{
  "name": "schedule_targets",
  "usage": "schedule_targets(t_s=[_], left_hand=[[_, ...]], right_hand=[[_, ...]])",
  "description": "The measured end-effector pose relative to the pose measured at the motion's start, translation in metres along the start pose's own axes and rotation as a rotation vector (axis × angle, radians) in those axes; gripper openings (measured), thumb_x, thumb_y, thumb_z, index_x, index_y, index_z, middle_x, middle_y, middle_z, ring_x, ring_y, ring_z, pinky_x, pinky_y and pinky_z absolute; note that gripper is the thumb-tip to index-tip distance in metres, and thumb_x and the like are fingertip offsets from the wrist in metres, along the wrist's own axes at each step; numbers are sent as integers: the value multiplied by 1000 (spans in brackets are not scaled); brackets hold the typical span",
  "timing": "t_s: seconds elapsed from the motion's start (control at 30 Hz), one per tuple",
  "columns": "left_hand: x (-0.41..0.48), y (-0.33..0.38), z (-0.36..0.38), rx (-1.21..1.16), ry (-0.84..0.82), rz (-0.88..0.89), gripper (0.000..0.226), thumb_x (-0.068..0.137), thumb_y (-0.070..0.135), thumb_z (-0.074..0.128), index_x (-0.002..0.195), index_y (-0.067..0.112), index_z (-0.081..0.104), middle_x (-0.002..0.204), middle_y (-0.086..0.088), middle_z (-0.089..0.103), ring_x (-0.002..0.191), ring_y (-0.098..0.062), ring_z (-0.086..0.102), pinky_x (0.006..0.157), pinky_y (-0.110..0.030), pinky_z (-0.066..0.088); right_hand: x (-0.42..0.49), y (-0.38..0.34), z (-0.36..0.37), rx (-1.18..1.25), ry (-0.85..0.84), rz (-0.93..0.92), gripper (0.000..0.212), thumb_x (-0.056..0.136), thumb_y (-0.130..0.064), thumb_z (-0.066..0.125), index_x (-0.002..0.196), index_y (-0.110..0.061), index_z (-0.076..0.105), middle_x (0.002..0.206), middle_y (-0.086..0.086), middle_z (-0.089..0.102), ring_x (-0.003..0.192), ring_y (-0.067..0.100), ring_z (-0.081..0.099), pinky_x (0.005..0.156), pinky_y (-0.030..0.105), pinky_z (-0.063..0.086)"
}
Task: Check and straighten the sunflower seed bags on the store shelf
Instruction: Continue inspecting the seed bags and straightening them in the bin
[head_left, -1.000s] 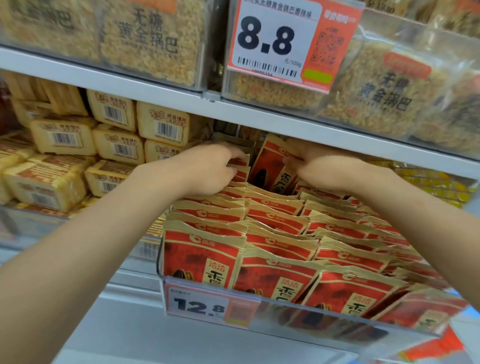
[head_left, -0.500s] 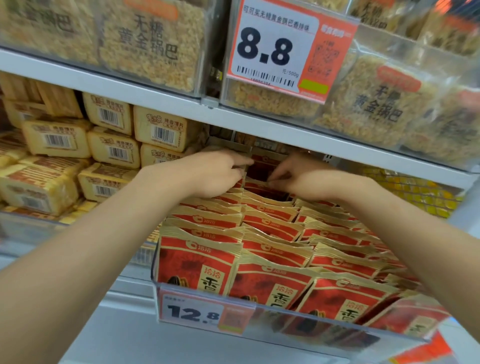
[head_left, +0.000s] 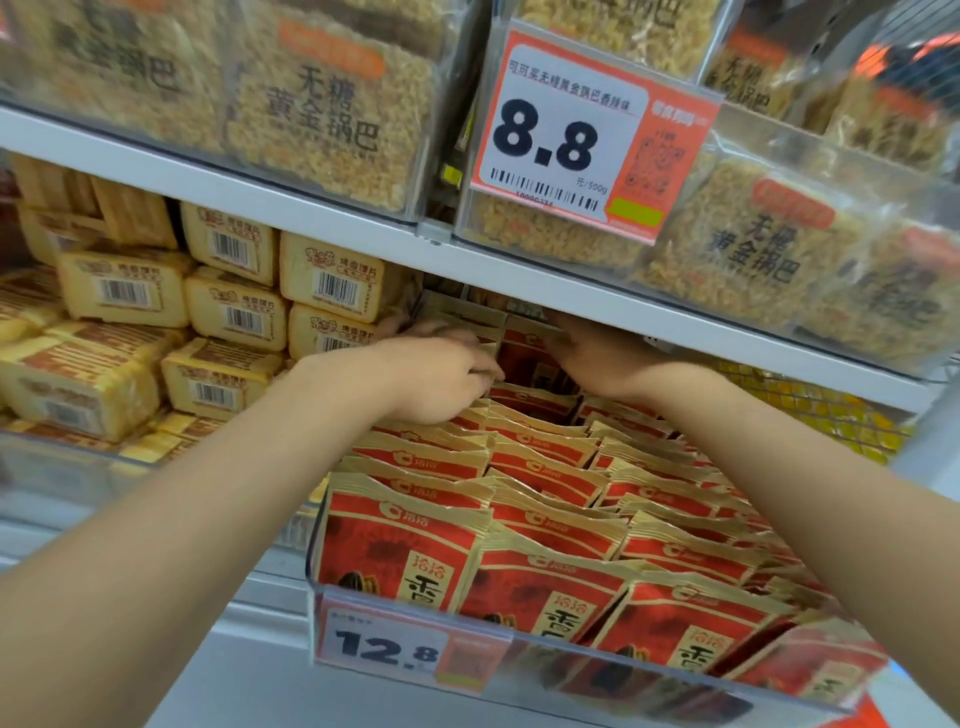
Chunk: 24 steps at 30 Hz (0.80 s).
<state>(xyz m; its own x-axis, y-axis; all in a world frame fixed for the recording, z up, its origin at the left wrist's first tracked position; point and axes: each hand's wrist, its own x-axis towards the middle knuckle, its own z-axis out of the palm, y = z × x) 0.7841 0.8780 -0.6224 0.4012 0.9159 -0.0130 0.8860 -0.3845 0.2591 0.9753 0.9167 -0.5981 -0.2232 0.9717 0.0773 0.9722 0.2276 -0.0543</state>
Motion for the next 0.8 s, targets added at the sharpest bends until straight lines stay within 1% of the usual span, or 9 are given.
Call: schedule_targets(t_s=[0.1, 0.23, 0.3, 0.37, 0.43, 0.53, 0.6, 0.7, 0.8], left_hand=[[0, -1, 2, -2, 4, -4, 41, 106, 41, 22, 142, 52, 38, 163, 16, 14, 152, -13, 0, 121, -50, -7], [-2, 0, 2, -5, -5, 0, 41, 106, 41, 22, 143, 51, 36, 164, 16, 9, 152, -11, -2, 121, -48, -9], [-4, 1, 0, -1, -12, 3, 42, 107, 40, 21, 145, 50, 35, 165, 14, 6, 152, -10, -3, 122, -47, -8], [-5, 4, -2, -24, -29, 7, 42, 107, 38, 21, 147, 48, 32, 165, 11, 3, 152, -12, -5, 122, -45, -9], [-7, 6, -5, -100, -36, 28, 43, 108, 34, 25, 148, 46, 32, 165, 6, 5, 152, -15, -5, 121, -42, -6], [-13, 8, -11, -185, -24, 90, 42, 108, 25, 31, 147, 36, 41, 162, 3, 24, 152, -16, 11, 119, -29, 10], [-16, 7, -11, -201, -38, 93, 40, 108, 23, 31, 144, 31, 48, 161, 3, 28, 150, -15, 16, 117, -25, 14], [-18, 4, -7, -262, -57, 77, 38, 108, 22, 32, 137, 32, 54, 162, 3, 25, 152, -13, 8, 120, -29, 6], [-28, 1, -9, -430, 39, 42, 36, 105, 18, 41, 134, 29, 59, 149, 6, 44, 144, -13, 32, 112, -23, 21]], right_hand=[[21, 3, 10, -41, -17, 5, 30, 101, -20, 45, 131, -15, 49, 123, 11, 57, 113, 30, 56, 95, 38, 45], [25, 7, 16, -57, -34, 3, 25, 94, -14, 57, 118, -15, 53, 106, 5, 59, 95, 24, 57, 80, 34, 48], [26, 7, 16, -94, -21, -13, 10, 93, -11, 56, 101, -15, 56, 98, 5, 59, 89, 25, 58, 76, 35, 50], [26, 5, 14, -125, -62, -52, 13, 93, -11, 54, 84, -19, 53, 89, 4, 56, 84, 26, 57, 68, 33, 46], [25, 5, 13, -127, -109, -78, 4, 96, -16, 55, 94, -18, 58, 90, 2, 56, 84, 23, 56, 68, 30, 42], [21, 3, 12, -114, -82, -78, 24, 100, -15, 48, 118, -10, 62, 96, 4, 57, 82, 20, 54, 70, 29, 39], [15, -1, 10, -113, 9, -79, 24, 103, -17, 44, 119, -13, 62, 101, 4, 60, 82, 20, 52, 69, 27, 38], [-13, -12, -1, -104, 107, -107, 21, 104, -20, 41, 115, -17, 59, 101, 0, 61, 84, 21, 54, 63, 24, 34], [-54, -18, -4, -64, 91, -170, 23, 101, -10, 41, 109, -12, 62, 97, 3, 65, 84, 23, 61, 66, 28, 46]])
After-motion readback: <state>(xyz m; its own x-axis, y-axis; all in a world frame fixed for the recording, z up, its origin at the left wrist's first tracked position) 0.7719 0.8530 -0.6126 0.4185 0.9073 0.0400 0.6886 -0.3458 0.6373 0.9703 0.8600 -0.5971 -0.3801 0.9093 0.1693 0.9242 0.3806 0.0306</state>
